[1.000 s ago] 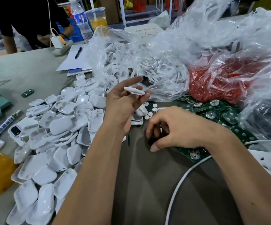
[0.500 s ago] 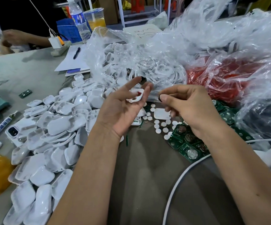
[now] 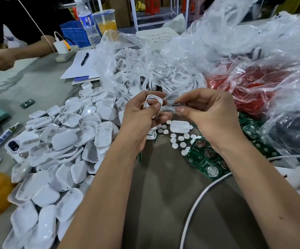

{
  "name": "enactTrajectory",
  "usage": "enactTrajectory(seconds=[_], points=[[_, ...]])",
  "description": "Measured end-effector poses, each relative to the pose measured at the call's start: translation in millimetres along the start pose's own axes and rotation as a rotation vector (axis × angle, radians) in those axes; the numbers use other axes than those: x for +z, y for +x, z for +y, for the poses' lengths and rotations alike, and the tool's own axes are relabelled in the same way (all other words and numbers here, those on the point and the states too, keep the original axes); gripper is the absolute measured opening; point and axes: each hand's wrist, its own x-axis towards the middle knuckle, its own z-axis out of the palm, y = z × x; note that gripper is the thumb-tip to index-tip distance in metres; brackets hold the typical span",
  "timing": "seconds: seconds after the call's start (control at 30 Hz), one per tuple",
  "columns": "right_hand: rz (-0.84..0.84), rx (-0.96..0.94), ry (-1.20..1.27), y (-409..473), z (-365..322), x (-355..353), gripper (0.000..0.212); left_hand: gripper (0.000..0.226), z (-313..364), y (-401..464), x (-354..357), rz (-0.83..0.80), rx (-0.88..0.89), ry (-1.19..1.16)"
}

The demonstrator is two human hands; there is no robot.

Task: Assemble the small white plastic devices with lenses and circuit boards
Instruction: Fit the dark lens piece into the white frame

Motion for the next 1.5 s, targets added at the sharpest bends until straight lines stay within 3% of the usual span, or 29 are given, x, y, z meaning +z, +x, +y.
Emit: enactTrajectory(seconds=[0.1, 0.2, 0.3, 0.4, 0.5, 0.67, 0.83, 1.0, 1.27, 1.4, 1.5], points=[[-0.004, -0.033, -0.018, 0.6, 1.5, 2.1, 0.030, 0.027, 1.5, 0.6, -0.7, -0.016, -0.030, -0.042], [0.007, 0.072, 0.055, 1.1, 5.8, 0.6, 0.033, 0.022, 2.8, 1.0, -2.2, -0.076, -0.101, -0.135], [-0.003, 0.177, 0.139, 1.3, 9.4, 0.2, 0.035, 0.031, 5.6, 1.0, -4.4, -0.165, -0.147, -0.262], [0.010, 0.285, 0.256, 4.6, 11.9, -1.3, 0.030, 0.034, 6.0, 2.6, -5.9, -0.153, -0.136, -0.316], [0.006, 0.319, 0.332, 5.5, 10.9, -0.5, 0.023, 0.032, 3.6, 3.2, -4.9, -0.099, -0.072, -0.228], [0.051, 0.138, 0.082, 1.9, 12.7, 2.0, 0.030, 0.031, -0.9, 2.7, -6.0, -0.021, 0.010, -0.007], [0.116, 0.175, 0.052, 2.8, 12.1, 1.2, 0.024, 0.028, 0.9, 2.0, -9.6, -0.063, 0.017, -0.037], [0.008, 0.241, 0.151, 2.5, 9.1, -0.2, 0.021, 0.030, 1.9, -1.8, -7.5, -0.225, 0.046, -0.038], [-0.092, 0.435, 0.396, 4.3, 2.7, -5.0, 0.034, 0.032, -1.5, -2.9, -1.5, -0.141, 0.071, 0.059], [-0.083, 0.413, 0.343, 4.1, 3.3, -3.7, 0.019, 0.031, -1.0, -4.2, 1.1, -0.111, 0.089, 0.105], [-0.043, 0.317, 0.203, 1.8, 7.7, -2.9, 0.025, 0.031, -2.4, -5.0, 2.7, -0.117, 0.107, 0.187]])
